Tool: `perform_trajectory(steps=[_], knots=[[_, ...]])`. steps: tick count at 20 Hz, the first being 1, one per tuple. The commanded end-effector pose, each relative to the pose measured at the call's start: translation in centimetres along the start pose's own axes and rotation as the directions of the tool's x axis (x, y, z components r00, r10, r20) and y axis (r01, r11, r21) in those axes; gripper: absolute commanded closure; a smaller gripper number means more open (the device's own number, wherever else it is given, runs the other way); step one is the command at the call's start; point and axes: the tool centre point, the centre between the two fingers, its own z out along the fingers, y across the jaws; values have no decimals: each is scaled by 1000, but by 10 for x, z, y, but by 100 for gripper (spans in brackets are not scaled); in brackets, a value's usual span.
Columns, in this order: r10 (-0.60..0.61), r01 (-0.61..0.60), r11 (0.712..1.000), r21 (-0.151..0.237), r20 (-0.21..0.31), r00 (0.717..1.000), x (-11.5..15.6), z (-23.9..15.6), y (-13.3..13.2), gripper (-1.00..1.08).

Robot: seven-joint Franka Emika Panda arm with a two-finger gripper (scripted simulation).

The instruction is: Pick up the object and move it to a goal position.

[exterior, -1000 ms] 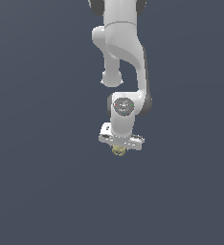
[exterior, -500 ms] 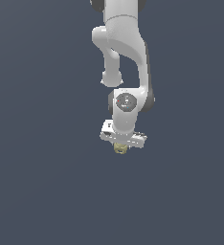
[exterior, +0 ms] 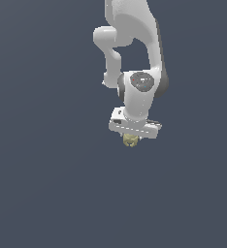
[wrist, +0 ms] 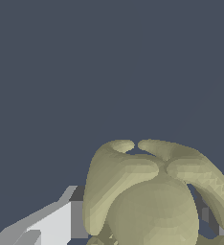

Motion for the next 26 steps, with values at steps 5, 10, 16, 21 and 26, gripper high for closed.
perform_trajectory(steps=[5,10,16,21,26], knots=[[0,0,1000,-1,-1,1000,-23,-71,-30,108],[0,0,1000,-1,-1,1000,-41,-127,-54,108],[0,0,1000,-2,-1,1000,-60,-192,-83,108],[0,0,1000,-1,-1,1000,-72,-235,-103,108],[0,0,1000,0,0,1000,-79,-263,-116,108]])
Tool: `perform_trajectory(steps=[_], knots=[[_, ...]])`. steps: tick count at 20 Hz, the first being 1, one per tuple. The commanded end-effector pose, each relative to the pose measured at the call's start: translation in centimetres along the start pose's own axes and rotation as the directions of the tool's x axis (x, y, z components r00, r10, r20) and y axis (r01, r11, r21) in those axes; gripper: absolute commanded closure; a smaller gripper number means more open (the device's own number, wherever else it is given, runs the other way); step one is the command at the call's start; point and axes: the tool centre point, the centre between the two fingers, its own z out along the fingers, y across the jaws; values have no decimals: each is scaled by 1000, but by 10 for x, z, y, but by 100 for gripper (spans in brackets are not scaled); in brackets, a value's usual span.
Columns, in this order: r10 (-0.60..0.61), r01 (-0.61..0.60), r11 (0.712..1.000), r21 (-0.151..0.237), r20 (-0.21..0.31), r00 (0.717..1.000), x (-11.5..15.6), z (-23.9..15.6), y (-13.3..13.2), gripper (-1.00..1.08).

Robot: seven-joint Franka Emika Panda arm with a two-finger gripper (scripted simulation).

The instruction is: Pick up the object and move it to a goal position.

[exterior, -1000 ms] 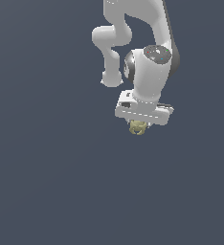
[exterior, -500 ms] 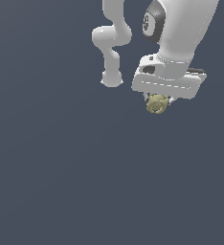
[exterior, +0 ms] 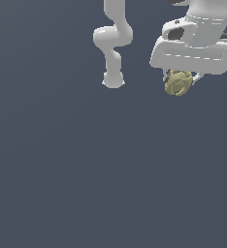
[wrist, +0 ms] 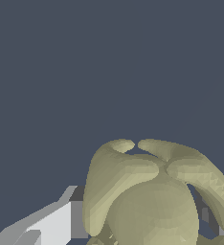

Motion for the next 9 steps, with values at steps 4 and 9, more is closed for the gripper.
perform_trajectory(steps=[4,9], knots=[[1,-1,1000,0,1,1000,-5,-21,-10,108],[1,-1,1000,0,1,1000,-5,-25,-12,108]])
